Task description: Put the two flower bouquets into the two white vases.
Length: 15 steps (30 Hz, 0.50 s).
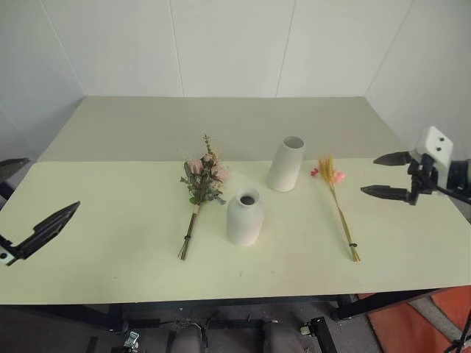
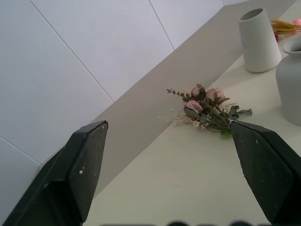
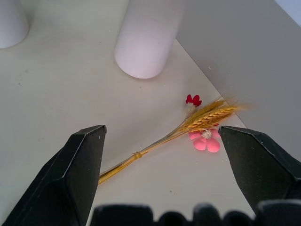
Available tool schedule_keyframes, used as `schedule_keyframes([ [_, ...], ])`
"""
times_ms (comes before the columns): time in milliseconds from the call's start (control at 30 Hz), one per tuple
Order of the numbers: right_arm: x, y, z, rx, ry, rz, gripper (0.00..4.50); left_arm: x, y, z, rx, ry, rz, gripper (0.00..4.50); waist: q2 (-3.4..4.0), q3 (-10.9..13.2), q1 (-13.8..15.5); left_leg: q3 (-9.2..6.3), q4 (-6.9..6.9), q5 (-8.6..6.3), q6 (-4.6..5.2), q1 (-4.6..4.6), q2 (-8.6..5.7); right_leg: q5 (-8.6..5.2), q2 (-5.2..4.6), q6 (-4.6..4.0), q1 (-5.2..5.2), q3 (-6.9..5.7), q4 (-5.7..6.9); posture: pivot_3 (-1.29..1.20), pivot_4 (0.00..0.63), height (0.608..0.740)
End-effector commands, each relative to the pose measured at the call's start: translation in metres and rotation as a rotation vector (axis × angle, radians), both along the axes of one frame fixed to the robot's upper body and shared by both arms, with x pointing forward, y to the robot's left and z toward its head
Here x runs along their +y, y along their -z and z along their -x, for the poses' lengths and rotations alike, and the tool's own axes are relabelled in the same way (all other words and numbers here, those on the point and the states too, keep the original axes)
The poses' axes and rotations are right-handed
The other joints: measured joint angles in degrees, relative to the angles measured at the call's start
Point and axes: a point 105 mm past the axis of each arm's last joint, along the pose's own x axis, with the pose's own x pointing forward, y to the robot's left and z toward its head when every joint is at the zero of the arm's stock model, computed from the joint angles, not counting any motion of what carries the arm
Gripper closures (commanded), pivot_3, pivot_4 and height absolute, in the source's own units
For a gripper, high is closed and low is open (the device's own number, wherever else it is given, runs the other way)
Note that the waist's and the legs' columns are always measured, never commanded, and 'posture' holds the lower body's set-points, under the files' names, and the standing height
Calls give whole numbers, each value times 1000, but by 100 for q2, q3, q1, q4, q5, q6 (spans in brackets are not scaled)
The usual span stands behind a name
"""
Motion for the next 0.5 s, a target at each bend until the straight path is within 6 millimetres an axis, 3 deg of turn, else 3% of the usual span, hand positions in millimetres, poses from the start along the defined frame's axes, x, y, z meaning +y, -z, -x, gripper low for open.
schedule_keyframes([
  [33,-1,-14,-1,-53,-12,20,0,-1,-8,5,-36,-15,-20,25,1,0,0,0,0,0,0,0,0,0,0,0,0,0,0,0,150,740],
  [500,-2,-14,0,-58,-15,20,0,1,-8,5,-34,-21,-27,25,1,0,-31,0,0,0,-1,1,0,0,0,-1,0,0,0,0,150,740],
])
